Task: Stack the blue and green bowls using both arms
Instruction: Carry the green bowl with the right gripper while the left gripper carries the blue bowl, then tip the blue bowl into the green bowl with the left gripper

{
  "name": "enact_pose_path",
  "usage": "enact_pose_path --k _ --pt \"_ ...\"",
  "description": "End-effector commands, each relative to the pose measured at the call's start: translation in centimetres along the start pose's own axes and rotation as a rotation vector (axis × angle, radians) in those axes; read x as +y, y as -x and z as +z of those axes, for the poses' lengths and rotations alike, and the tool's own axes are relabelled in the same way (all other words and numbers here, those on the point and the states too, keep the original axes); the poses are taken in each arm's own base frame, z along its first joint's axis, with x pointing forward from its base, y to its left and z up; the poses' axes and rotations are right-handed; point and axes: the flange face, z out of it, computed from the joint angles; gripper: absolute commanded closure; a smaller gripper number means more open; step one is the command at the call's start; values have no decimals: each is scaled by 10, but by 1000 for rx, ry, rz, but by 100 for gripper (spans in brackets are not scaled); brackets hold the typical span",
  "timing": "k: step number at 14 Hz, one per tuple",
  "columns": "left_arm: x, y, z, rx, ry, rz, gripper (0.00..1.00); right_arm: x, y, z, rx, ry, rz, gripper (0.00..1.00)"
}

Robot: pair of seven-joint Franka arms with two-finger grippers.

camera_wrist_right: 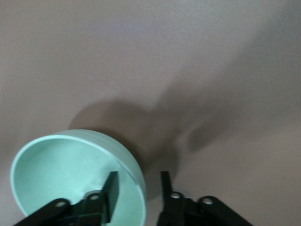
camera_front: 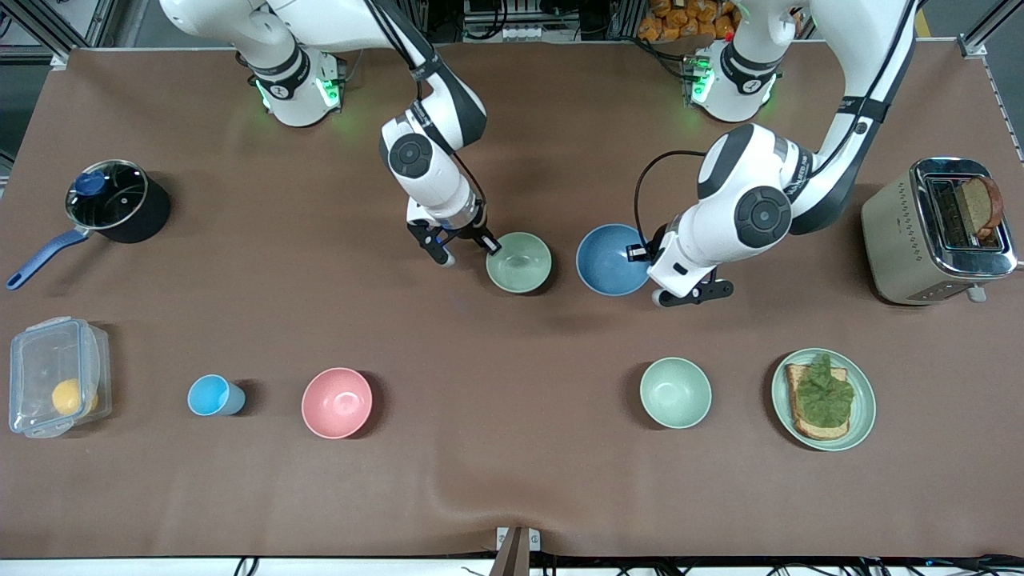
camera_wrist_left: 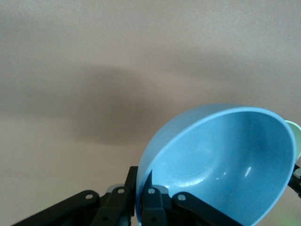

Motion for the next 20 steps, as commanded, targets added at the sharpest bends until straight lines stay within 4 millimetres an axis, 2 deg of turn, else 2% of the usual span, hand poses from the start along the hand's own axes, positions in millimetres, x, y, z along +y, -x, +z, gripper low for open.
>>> enact_pose_path --k 1,3,5,8,9,11,14,17,20 --pt "9 7 5 -10 18 -11 100 -11 1 -18 -16 8 18 0" --pt "18 11 11 -14 16 -21 100 -24 -14 -33 -25 34 83 0" --pt "28 17 17 -14 15 -24 100 -32 -41 -44 -37 58 167 0" --pt "52 31 31 -21 11 -37 100 -32 -78 -49 -72 44 272 0" --pt "63 34 39 -32 11 -53 100 -30 -89 -45 -78 44 302 0" --pt "93 37 49 -47 21 -90 100 -27 -95 -29 -98 52 352 0" --pt "119 34 63 -52 43 -120 100 -22 -95 -11 -101 61 373 0" --pt "135 35 84 -31 76 -134 100 -22 -90 4 -78 37 376 0" --pt "141 32 98 -18 64 -135 100 -20 -84 13 -78 31 381 0"
